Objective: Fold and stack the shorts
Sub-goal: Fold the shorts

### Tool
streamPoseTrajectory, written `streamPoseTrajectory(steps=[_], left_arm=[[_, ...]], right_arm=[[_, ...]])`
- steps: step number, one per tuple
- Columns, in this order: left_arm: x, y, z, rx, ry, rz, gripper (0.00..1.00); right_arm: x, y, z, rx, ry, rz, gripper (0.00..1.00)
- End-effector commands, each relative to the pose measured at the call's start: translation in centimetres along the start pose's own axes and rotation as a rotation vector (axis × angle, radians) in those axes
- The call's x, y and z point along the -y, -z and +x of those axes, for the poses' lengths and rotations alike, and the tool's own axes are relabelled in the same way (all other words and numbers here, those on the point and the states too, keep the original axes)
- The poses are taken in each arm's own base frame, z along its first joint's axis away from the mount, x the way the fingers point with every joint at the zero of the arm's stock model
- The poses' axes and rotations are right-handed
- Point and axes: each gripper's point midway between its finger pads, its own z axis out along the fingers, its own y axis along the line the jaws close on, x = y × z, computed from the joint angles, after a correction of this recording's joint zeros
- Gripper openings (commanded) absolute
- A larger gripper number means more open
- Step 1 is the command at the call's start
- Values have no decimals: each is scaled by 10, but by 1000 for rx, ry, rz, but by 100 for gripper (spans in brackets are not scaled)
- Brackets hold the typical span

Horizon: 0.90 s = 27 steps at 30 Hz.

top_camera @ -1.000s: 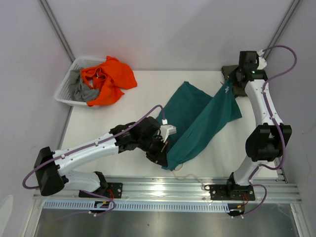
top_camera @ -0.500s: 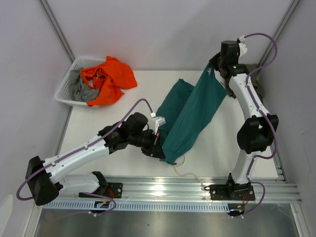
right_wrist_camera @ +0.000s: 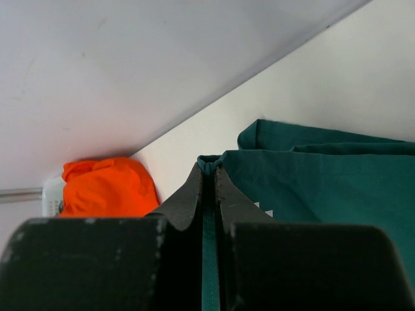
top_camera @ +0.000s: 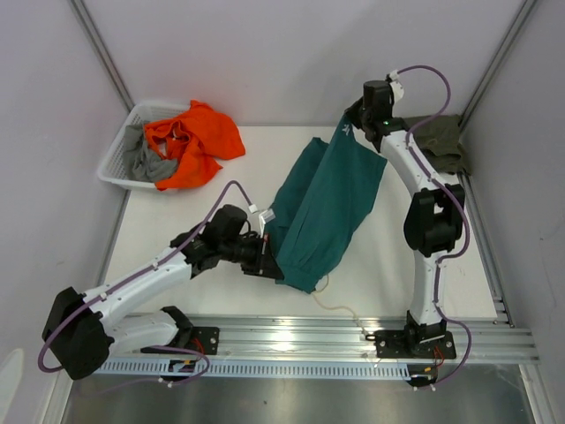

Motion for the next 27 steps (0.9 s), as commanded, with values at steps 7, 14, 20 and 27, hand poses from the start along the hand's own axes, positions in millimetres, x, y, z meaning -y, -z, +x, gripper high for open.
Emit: streamPoseTrajectory(steps=[7,14,20,27], left_arm=[[-24,-5,19,-53,101,-12,0],[-42,-2,7,-31,148,-51,1],[-51,11,-11,-17,175,-72,0],[-52,23,-35,-3,199,-88,1]], right_arm=[[-39,-31,-14,138,-19,-140,0],[-31,-51,8,144,-44,-110,0],[-22,-66,20,144,-73,-96,0],[-22,-81,28,156,-102,-113,0]])
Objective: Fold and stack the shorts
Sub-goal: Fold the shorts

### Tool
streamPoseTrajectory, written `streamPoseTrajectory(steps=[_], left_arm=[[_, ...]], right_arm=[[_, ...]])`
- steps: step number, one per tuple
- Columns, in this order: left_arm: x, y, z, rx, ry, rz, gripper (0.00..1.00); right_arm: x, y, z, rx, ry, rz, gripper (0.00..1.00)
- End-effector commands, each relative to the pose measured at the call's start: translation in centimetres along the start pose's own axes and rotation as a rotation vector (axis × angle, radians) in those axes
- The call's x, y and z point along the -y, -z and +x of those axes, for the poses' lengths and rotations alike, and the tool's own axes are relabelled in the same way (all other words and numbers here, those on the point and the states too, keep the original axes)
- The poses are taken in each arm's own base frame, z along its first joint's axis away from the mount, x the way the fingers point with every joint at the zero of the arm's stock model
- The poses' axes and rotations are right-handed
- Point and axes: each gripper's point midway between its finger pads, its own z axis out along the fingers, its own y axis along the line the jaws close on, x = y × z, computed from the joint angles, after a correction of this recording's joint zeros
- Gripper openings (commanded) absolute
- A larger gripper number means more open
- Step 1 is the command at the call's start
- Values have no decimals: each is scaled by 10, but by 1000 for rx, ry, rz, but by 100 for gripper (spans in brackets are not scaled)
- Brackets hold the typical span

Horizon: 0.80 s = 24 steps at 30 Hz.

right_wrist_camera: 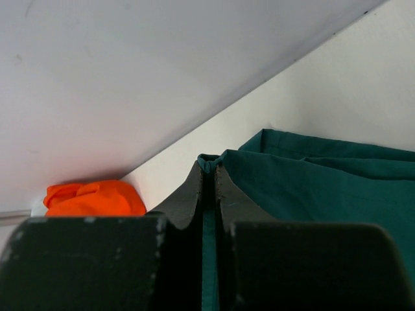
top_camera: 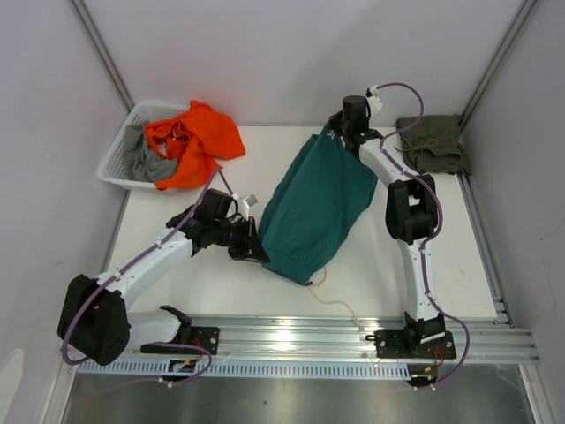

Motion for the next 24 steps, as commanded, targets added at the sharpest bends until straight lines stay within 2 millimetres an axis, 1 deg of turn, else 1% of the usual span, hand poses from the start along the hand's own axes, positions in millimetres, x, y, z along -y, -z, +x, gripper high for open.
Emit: streamPoseTrajectory(steps=[1,3,4,5,8,9,11,13,14,16,17,18,20,21,22,23,24], left_arm=[[5,8,-4,-32,18,18,1],[-1,7,-5,-38,45,10,1],[-5,4,-5,-50,62,5,1],[-6,3,-5,-52,70,2,0],[-13,1,-6,-56,108,0,1],[-16,1,-9,-48,125,-4,0],[-19,0,-11,-39,142,-2,0],[-23,2,-17,-19,171,-10,1],[-25,3,-22,-1,180,-12,1],[-28,5,-28,17,191,-26,2],[-28,6,-35,35,187,-31,6],[-34,6,-38,44,206,-49,6],[-39,4,-43,45,224,-56,6],[-45,4,-48,50,245,-70,6],[-49,3,-50,54,257,-77,9],[-55,5,-54,63,280,-88,25],[-58,6,-59,77,287,-101,38]], right_arm=[[-27,-8,-33,136,-70,-73,0],[-27,-12,-30,135,-74,-79,0],[-31,-12,-31,139,-79,-88,0],[-27,-17,-25,133,-76,-84,0],[-28,-23,-19,141,-91,-104,0],[-30,-24,-19,148,-99,-110,0],[-29,-28,-13,153,-118,-120,0],[-31,-31,-14,170,-144,-138,0],[-31,-33,-7,163,-157,-140,0],[-31,-36,-6,179,-181,-151,0],[-32,-37,-4,181,-190,-156,0],[-30,-41,1,177,-203,-159,0],[-33,-44,5,180,-215,-179,5],[-37,-45,7,180,-220,-194,9],[-36,-49,16,166,-219,-209,27],[-37,-50,19,163,-219,-220,40],[-39,-51,24,156,-221,-227,54]])
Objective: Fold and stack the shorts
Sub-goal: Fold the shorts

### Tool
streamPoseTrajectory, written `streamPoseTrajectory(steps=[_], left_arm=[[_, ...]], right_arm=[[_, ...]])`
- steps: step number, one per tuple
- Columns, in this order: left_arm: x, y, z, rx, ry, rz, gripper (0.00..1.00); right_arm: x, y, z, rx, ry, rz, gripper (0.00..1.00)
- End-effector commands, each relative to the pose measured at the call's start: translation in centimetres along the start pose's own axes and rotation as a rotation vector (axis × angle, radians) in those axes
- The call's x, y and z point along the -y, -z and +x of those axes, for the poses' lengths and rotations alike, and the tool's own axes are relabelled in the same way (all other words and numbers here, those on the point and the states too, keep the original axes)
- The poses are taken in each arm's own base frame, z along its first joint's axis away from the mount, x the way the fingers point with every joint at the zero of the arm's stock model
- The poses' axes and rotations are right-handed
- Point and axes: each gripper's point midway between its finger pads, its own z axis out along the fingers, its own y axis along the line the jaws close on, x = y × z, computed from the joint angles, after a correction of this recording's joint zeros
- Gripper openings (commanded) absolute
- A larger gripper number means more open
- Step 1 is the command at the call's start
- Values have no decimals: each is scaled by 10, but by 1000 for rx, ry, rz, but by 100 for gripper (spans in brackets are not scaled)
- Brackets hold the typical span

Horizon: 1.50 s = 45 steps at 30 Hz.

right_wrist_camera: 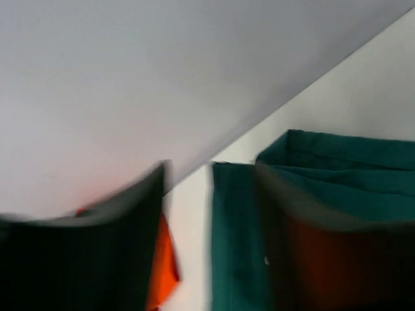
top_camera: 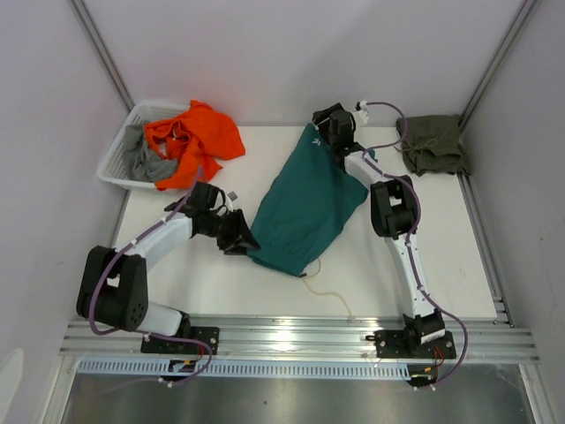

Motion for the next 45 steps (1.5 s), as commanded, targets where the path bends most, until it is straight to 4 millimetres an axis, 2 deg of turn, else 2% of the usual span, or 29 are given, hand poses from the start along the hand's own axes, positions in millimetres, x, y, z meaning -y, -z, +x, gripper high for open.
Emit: streamPoseTrajectory(steps=[1,2,3,6,9,10,11,12,13,14,16,17,18,19,20,22,23,24,26,28,29,30,31,33,34,39,40,45], left_arm=[[-3,6,-29,69,57,-20,48],[-7,9,-35,90,78,-26,61],[-7,12,-42,112,78,-31,66],[-3,26,-57,176,60,-41,70],[6,43,-69,221,13,-74,70],[11,50,-74,238,-1,-83,70],[11,52,-74,237,-16,-90,70],[11,54,-74,241,-20,-93,70],[11,52,-69,225,-27,-87,70],[10,51,-67,219,-30,-85,70],[1,45,-57,195,-20,-91,70],[-5,42,-49,185,-14,-101,70],[-12,39,-41,170,-5,-110,70],[-14,38,-39,171,-7,-111,71],[-20,35,-30,159,1,-120,71],[-20,36,-26,163,8,-114,71],[-19,36,-24,167,8,-107,71],[-19,37,-17,168,11,-97,71],[-14,37,-11,189,7,-62,71],[-8,38,0,217,-30,-18,71],[-3,39,2,225,-53,3,72],[-1,38,6,233,-74,24,73],[0,33,14,213,-80,31,73],[6,28,15,216,-99,66,75],[-2,17,26,187,-71,65,76],[0,-7,29,202,-35,145,78],[-5,-12,30,198,-25,137,78],[-10,-26,29,201,-14,108,80]], right_arm=[[-38,-5,-12,81,-60,-126,71],[-39,-5,-10,80,-57,-136,71],[-42,-4,-7,78,-53,-144,72],[-59,0,-17,102,-28,-179,75],[-77,5,-36,123,0,-208,78],[-76,6,-43,126,17,-208,78],[-89,13,-51,119,25,-232,78],[-90,16,-55,108,40,-224,78],[-80,17,-57,94,76,-204,78],[-96,30,-72,98,90,-228,78],[-98,44,-73,39,132,-249,77],[-98,57,-84,18,171,-248,77],[-96,68,-72,-79,201,-271,76],[-93,77,-71,-125,226,-278,76],[-88,96,-73,-171,284,-276,75],[-86,123,-62,-258,360,-305,74],[-85,136,-59,-281,398,-307,74],[-84,159,-55,-306,458,-316,74],[-91,188,-40,-393,497,-398,73],[-90,216,-23,-499,547,-402,73],[-82,227,-11,-565,558,-383,72],[-85,239,0,-594,597,-397,72],[-79,243,6,-609,617,-367,72],[-70,255,22,-668,633,-357,71],[-59,258,28,-690,620,-335,68],[-51,274,59,-827,537,-388,47],[-46,277,70,-857,528,-384,38],[-42,305,99,-966,538,-407,20]])
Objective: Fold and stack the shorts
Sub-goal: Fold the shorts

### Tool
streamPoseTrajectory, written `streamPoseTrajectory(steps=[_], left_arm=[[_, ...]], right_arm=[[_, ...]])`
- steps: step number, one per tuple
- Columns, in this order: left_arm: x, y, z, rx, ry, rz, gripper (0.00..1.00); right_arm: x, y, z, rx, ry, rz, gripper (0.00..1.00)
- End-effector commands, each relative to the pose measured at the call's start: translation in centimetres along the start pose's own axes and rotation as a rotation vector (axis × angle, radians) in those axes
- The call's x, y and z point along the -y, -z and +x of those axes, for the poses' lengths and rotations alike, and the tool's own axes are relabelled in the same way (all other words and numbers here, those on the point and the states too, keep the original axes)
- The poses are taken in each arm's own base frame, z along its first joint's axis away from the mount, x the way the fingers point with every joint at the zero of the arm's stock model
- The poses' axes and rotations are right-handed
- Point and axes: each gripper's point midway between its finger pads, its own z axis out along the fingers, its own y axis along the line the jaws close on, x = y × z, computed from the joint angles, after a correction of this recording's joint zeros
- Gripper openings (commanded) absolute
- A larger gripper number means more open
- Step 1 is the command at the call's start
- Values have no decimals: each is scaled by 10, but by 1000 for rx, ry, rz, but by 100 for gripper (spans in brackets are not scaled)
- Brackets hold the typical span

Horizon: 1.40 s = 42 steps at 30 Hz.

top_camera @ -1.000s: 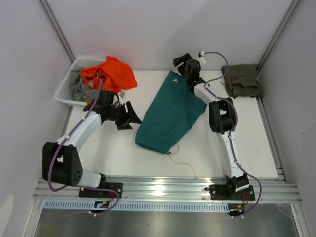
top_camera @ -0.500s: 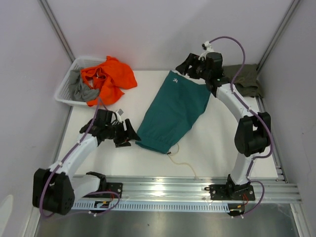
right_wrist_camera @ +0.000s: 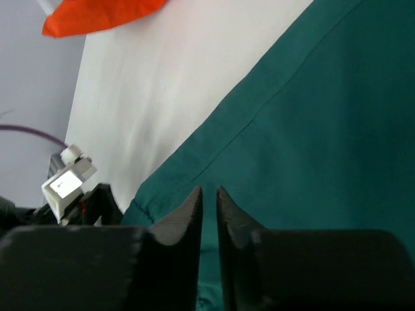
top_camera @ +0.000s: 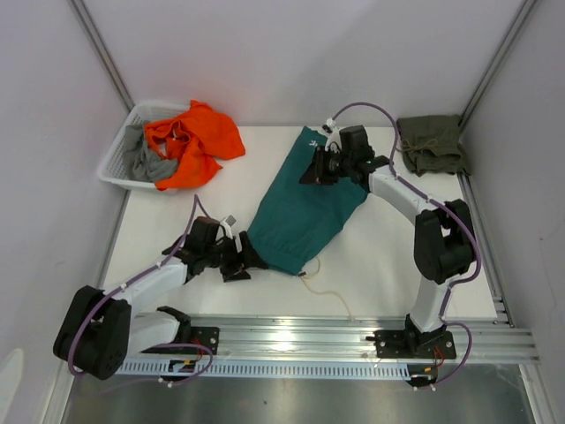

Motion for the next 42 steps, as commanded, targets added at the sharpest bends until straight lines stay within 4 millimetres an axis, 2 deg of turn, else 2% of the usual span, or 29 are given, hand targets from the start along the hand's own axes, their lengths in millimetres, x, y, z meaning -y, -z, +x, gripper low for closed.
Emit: streamPoseTrajectory(steps=[1,5,8,12,17,23,27,32,37,42], left_arm=[[19,-9,-19,74,-13,66,81],[30,-20,-27,127,-14,127,82],[34,-32,-30,129,0,121,86],[33,-54,-34,118,55,81,92],[31,-68,-41,159,114,28,95],[17,-80,-50,206,184,-35,96],[11,-81,-51,236,207,-54,95],[10,-91,-59,236,213,-92,96],[-16,-92,-52,229,268,-235,95],[-16,-95,-56,255,277,-226,93]], right_arm=[[-33,-3,30,-95,34,-84,14],[-34,-5,59,-144,23,-77,0],[-25,-11,81,-196,9,-33,0],[-1,-28,105,-263,-2,45,0],[26,-39,112,-271,-32,137,0],[53,-49,128,-328,-60,247,0],[69,-52,148,-407,-68,318,0],[74,-49,176,-471,-71,346,0],[70,-48,190,-486,-82,333,0],[55,-51,202,-509,-73,303,0]])
